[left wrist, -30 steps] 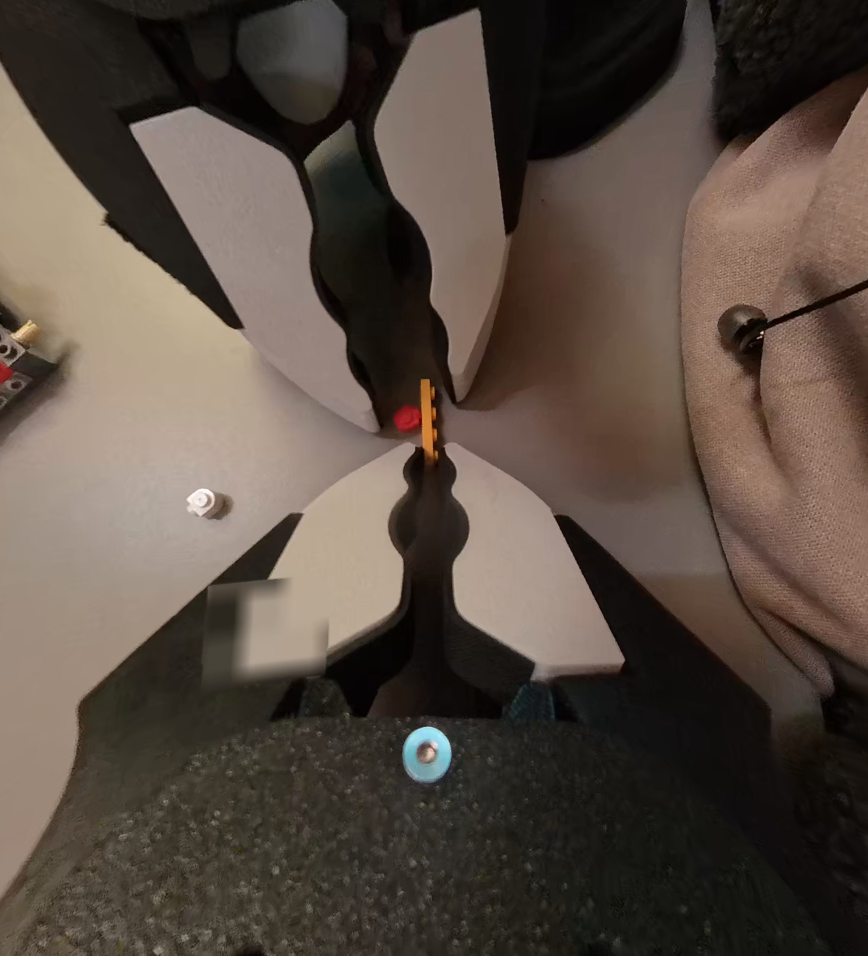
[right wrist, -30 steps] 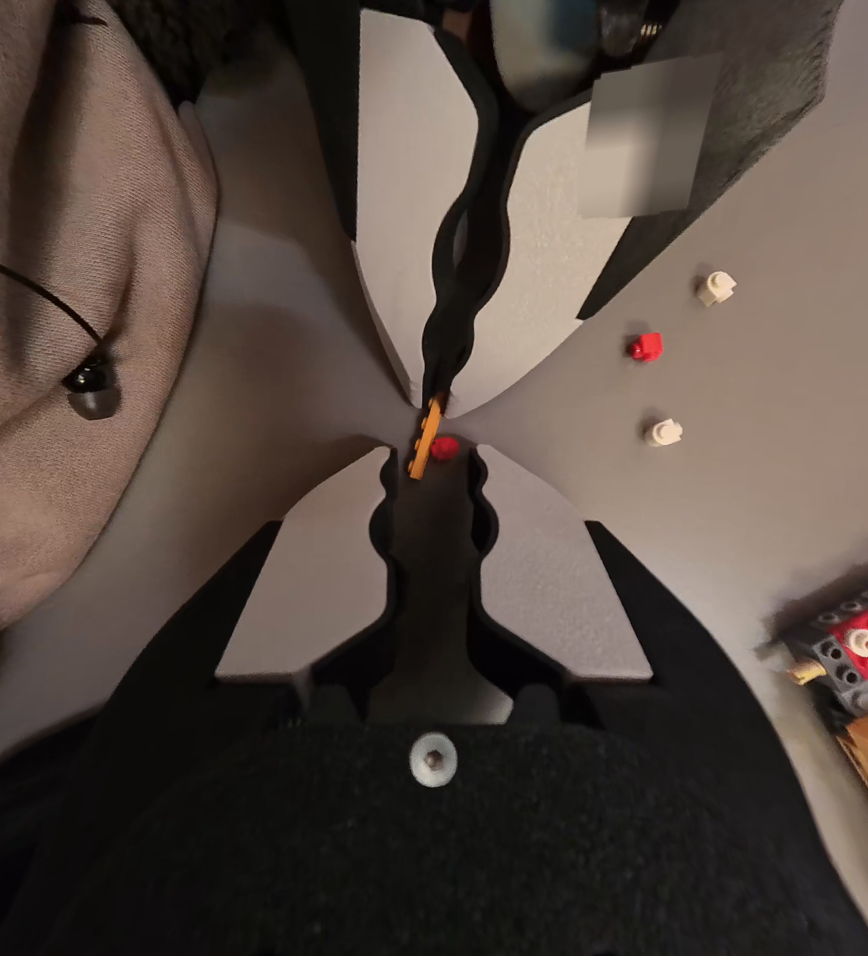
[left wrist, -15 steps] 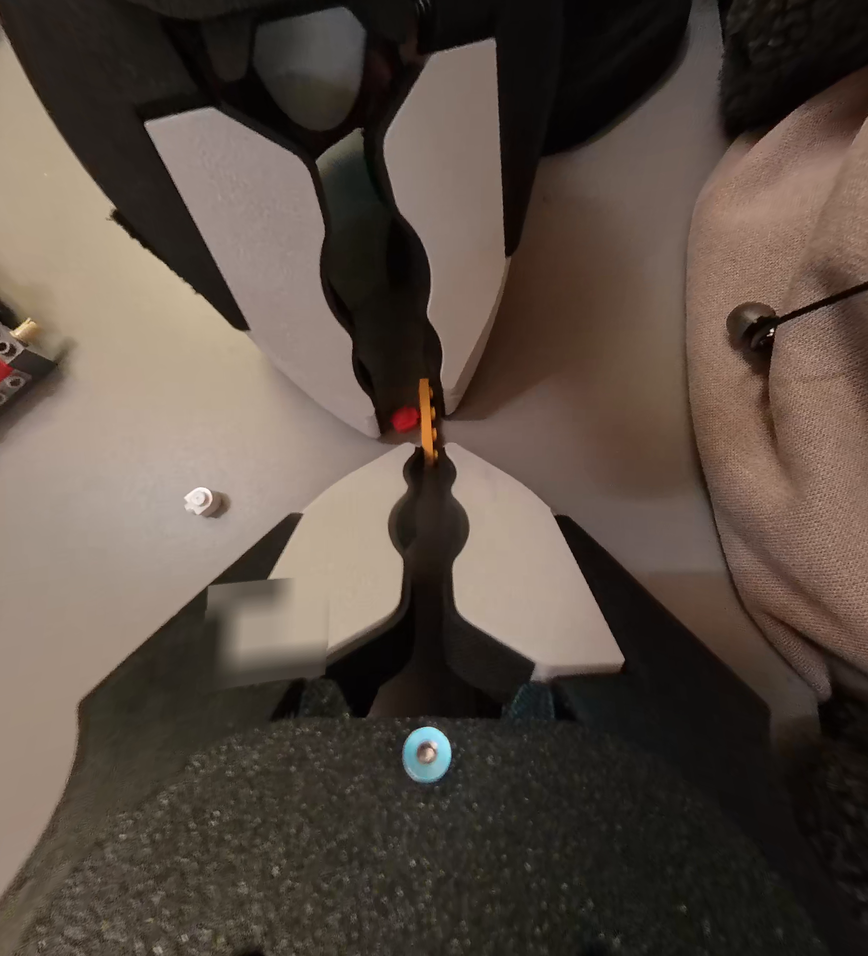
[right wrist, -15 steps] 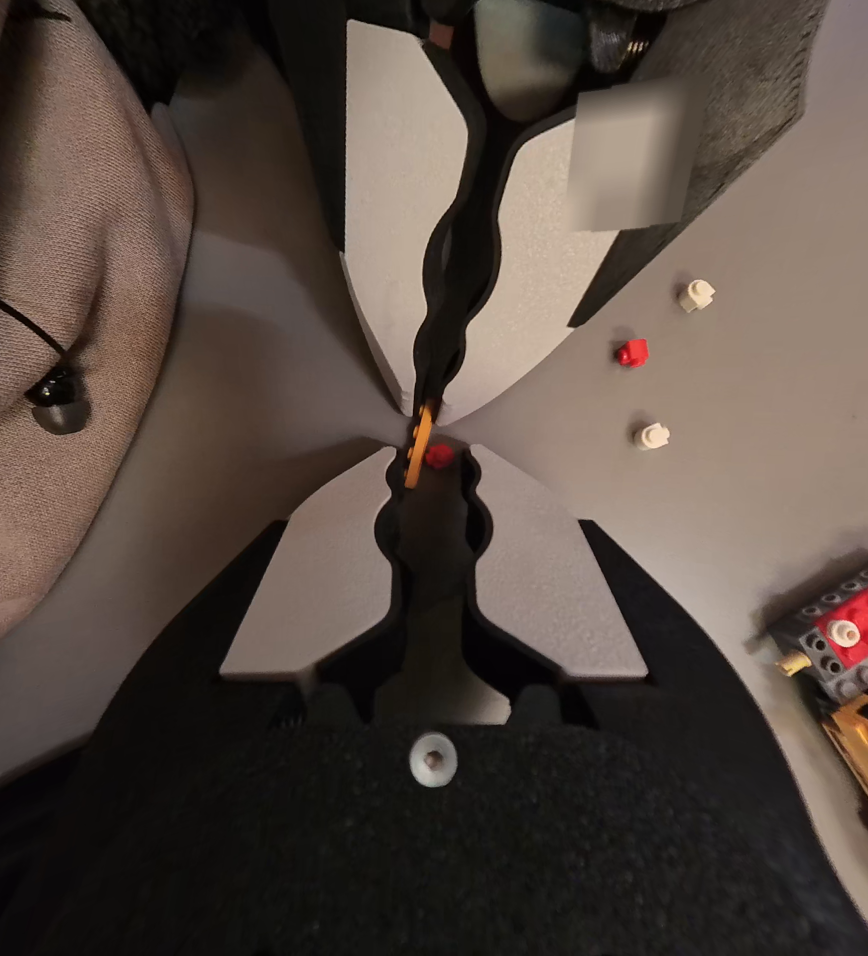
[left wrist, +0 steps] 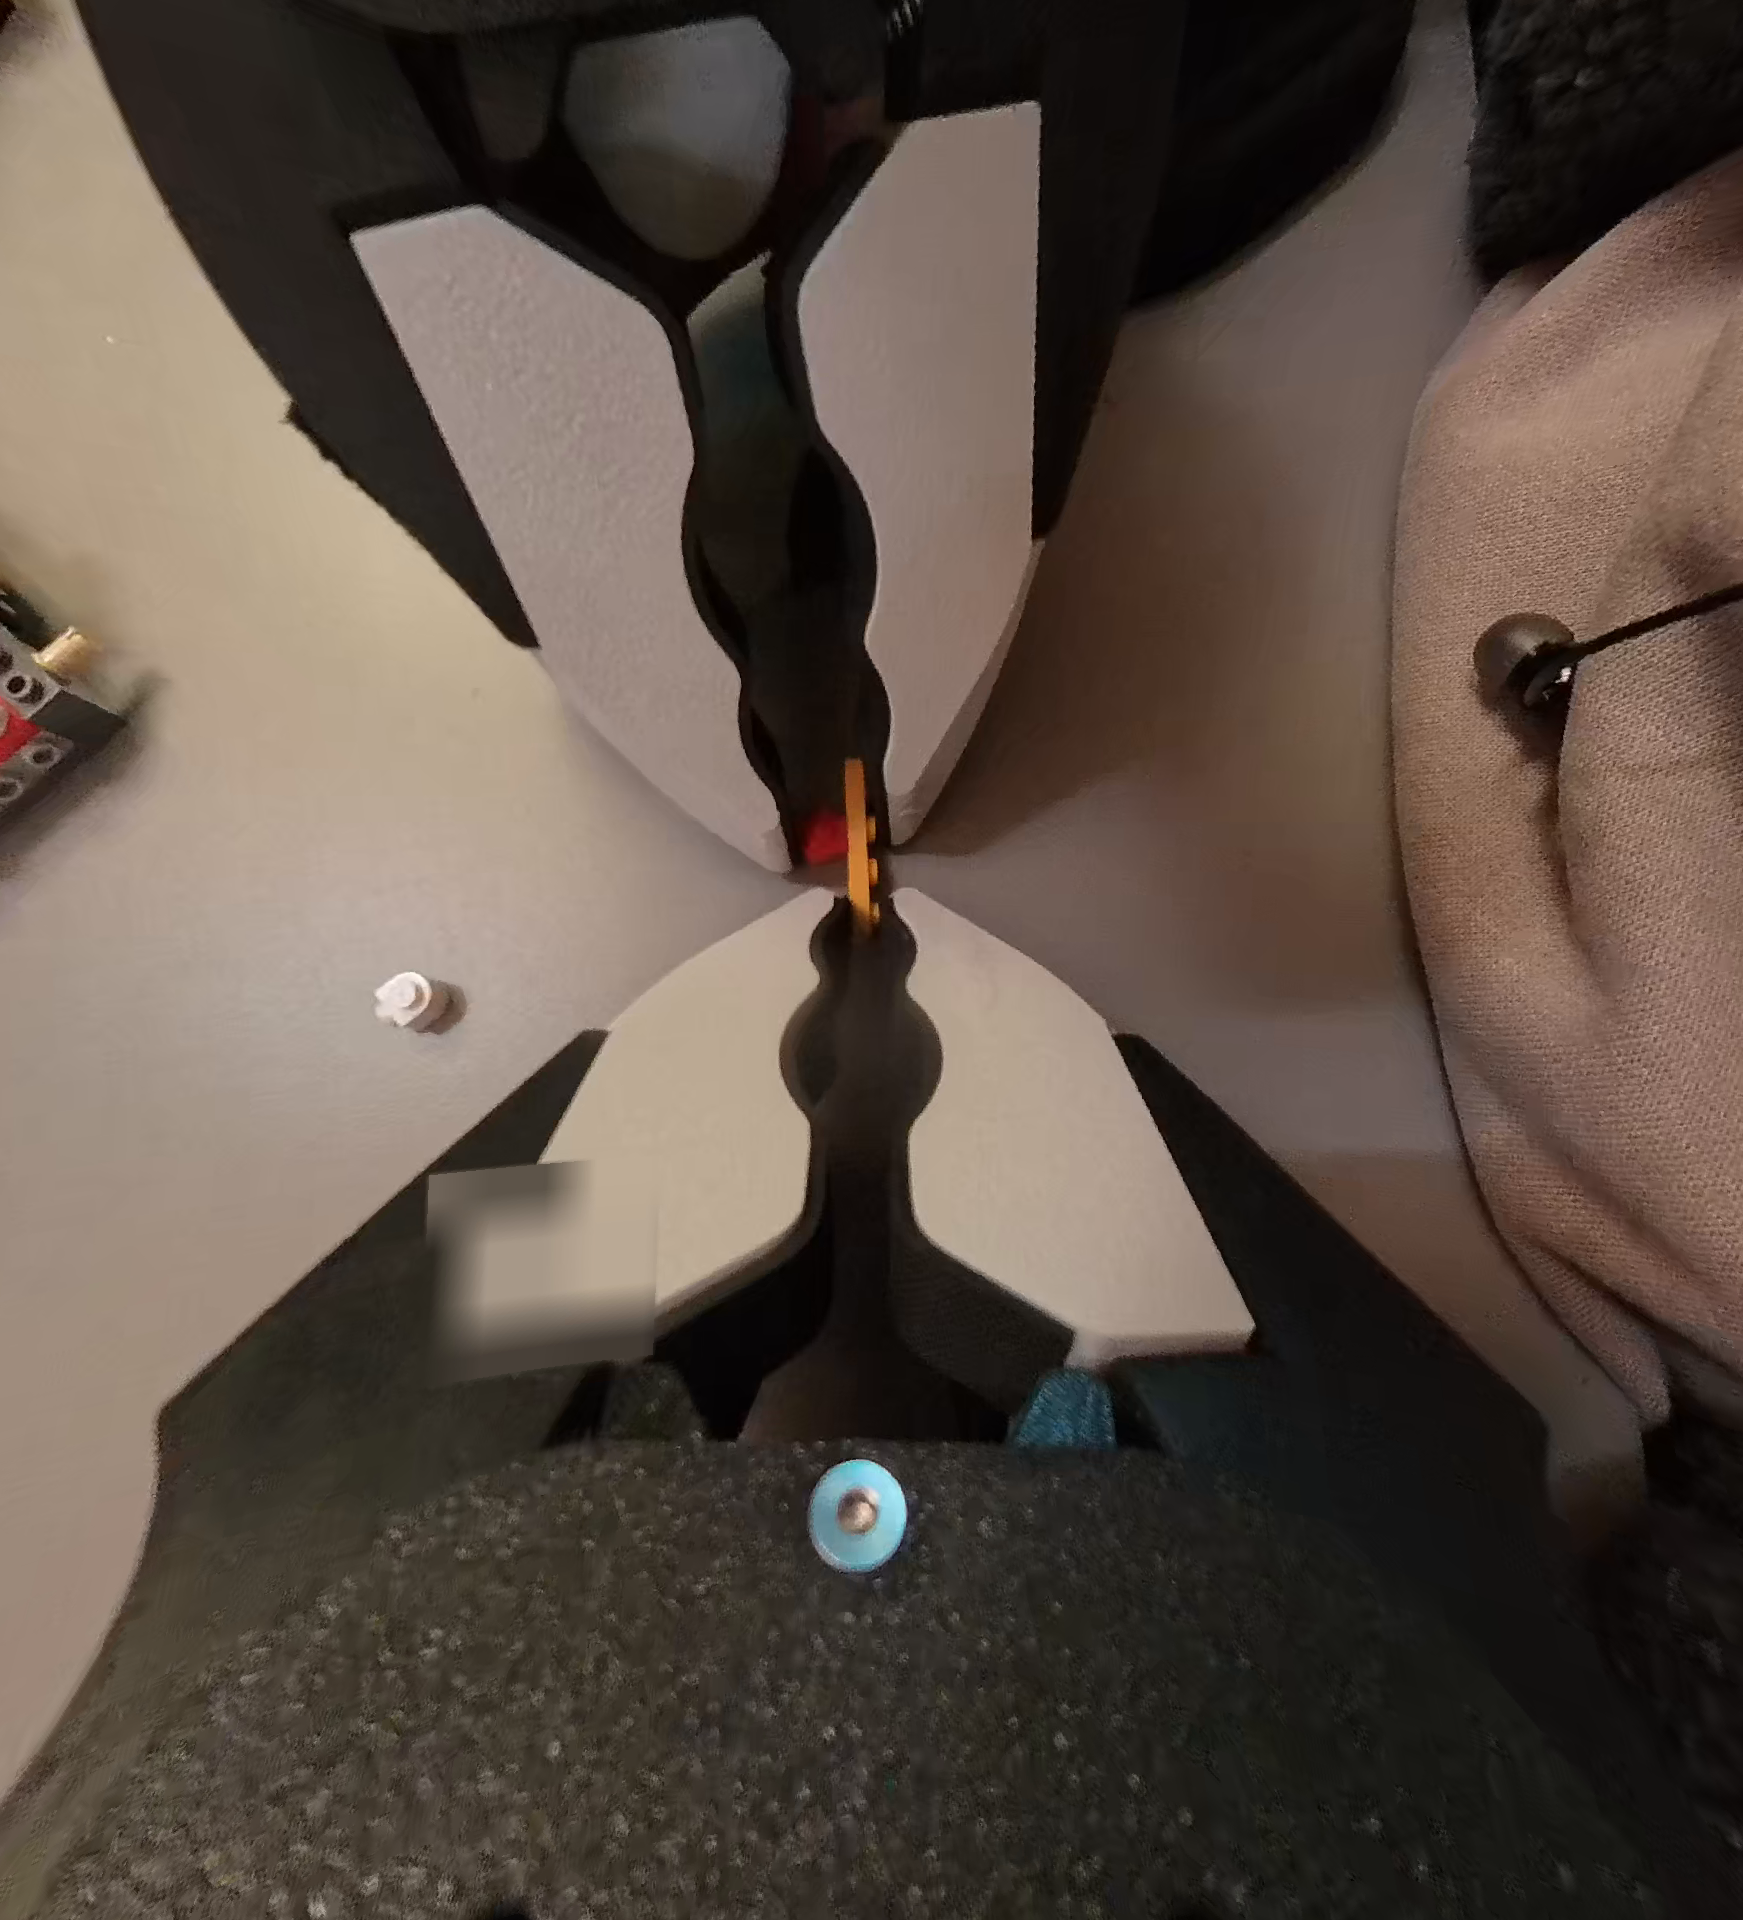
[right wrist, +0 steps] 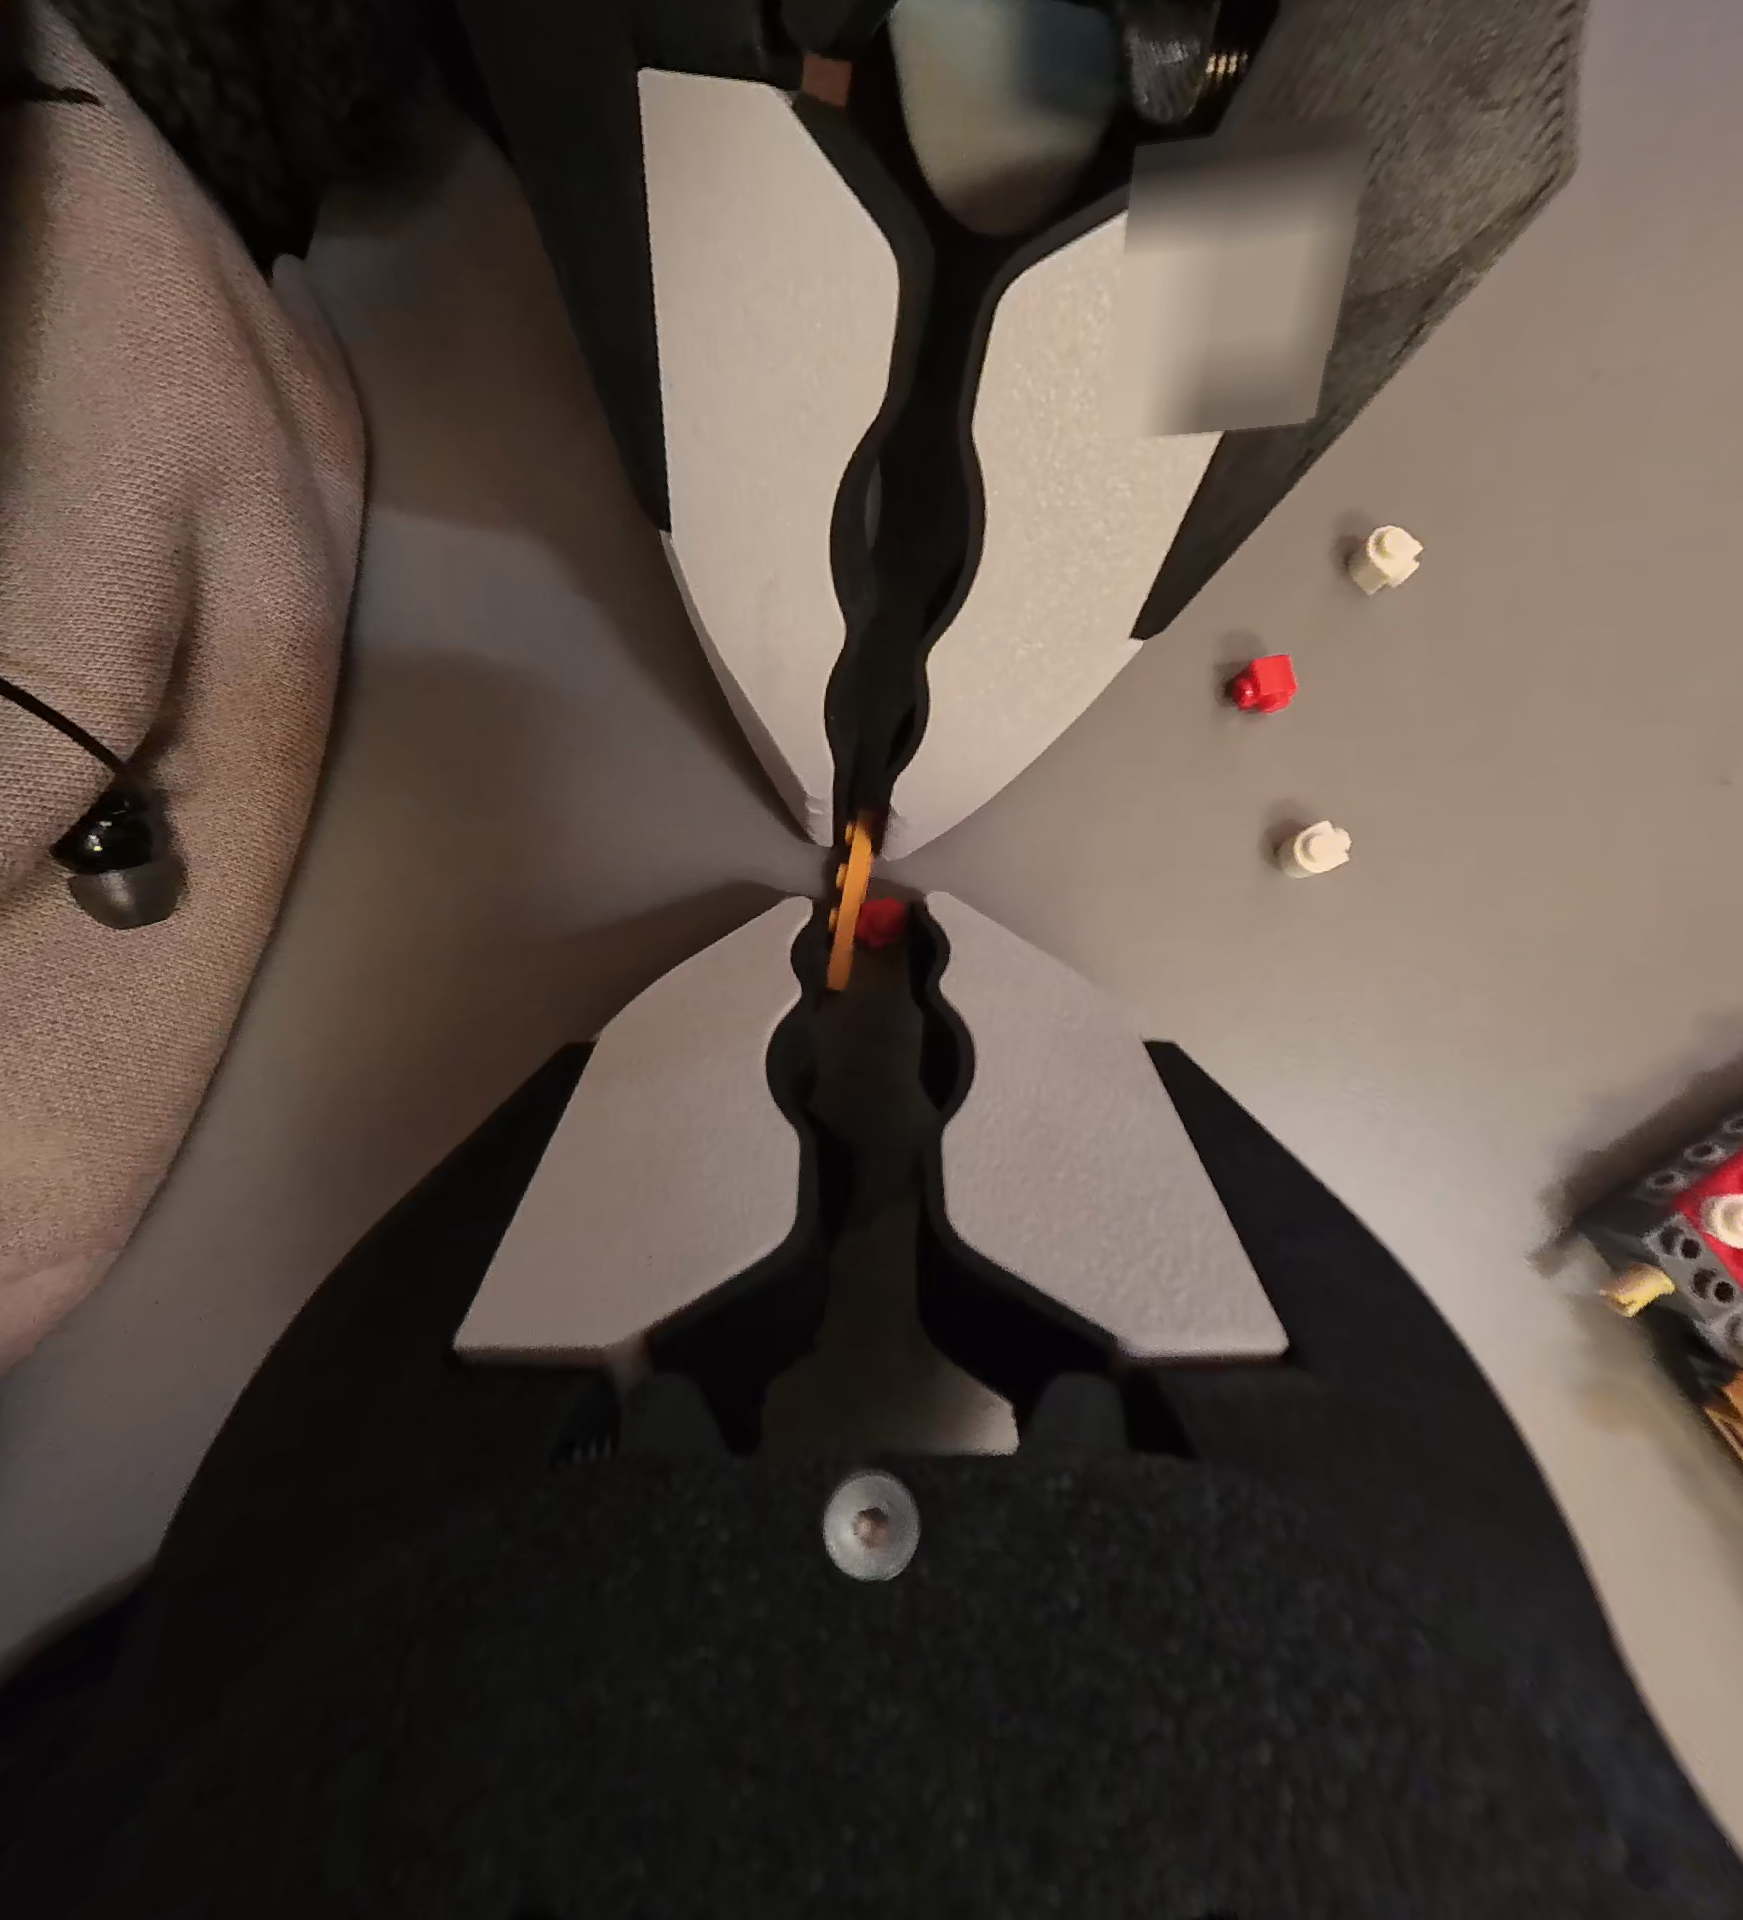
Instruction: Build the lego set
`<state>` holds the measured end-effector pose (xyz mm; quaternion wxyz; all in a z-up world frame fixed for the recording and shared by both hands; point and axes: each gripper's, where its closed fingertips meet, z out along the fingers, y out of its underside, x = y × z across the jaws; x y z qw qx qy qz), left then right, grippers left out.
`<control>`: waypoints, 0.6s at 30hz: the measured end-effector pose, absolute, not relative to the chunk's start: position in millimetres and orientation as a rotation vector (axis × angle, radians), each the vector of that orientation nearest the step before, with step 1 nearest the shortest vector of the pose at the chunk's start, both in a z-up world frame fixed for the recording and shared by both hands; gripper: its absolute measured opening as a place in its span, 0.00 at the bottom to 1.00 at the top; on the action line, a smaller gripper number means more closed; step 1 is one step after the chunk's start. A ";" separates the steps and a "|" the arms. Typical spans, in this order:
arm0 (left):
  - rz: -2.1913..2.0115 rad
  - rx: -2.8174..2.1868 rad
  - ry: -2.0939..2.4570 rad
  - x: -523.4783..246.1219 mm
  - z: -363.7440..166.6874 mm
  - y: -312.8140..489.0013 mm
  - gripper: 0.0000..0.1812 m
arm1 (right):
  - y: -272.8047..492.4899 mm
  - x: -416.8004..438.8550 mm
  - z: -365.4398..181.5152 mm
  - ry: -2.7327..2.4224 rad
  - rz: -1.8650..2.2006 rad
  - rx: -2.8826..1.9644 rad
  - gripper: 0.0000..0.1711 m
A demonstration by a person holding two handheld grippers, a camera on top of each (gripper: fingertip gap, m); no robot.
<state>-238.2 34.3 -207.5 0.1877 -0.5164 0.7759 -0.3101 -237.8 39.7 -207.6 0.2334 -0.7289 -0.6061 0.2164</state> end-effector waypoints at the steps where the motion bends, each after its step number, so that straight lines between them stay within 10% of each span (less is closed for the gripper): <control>1: -0.870 -1.454 2.183 -238.2 -207.6 34.4 0.03 | 39.5 -237.5 -207.7 -1.654 0.591 -2.008 0.09; 18: -0.822 -1.455 2.163 -238.0 -208.6 34.7 0.03 | 36.4 -231.5 -209.7 -1.553 0.501 -2.126 0.08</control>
